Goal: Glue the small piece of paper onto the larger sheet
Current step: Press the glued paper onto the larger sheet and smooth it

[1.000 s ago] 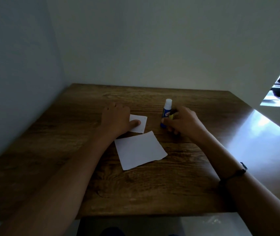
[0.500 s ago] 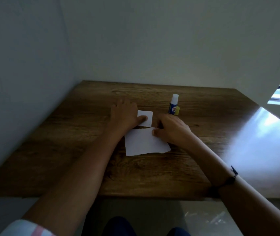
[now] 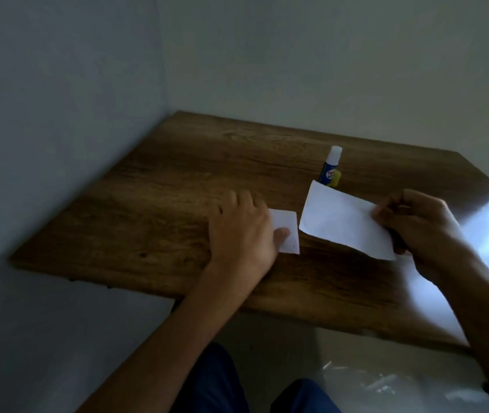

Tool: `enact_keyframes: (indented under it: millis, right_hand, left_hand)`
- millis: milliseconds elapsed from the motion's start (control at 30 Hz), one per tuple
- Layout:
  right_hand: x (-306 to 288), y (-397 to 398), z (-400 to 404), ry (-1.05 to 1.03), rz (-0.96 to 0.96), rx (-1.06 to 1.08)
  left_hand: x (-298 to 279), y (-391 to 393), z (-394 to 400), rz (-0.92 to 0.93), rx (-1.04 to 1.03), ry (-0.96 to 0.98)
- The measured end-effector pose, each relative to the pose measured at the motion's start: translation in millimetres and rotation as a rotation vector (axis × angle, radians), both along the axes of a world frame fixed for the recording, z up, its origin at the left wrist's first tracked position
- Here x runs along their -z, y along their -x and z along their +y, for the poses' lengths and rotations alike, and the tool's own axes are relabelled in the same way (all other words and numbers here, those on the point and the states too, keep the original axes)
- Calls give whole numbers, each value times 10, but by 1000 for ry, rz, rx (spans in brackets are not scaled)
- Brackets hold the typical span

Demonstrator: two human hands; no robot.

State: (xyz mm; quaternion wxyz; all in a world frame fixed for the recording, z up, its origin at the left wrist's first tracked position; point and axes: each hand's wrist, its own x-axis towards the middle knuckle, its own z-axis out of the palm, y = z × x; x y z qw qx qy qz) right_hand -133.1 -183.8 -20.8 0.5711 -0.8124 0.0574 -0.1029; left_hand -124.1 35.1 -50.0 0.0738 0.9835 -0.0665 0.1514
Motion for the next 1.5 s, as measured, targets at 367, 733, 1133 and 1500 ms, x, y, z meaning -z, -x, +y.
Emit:
enact_keyframes:
  millis: [367,733,1133,1500]
  right_hand:
    - [-27,-184,526,187,71,-165]
    - [49,-411,797,349,131,-241]
    - [62,-412,810,393,151,-236]
    - [101,-359,817,676,-50,-259]
  left_hand:
    - [-51,224,610,-29,-111,720]
    - [16,156,738,100,72,748]
    - [-4,142,762,234,220,569]
    - [-126,79,777,376,301,284]
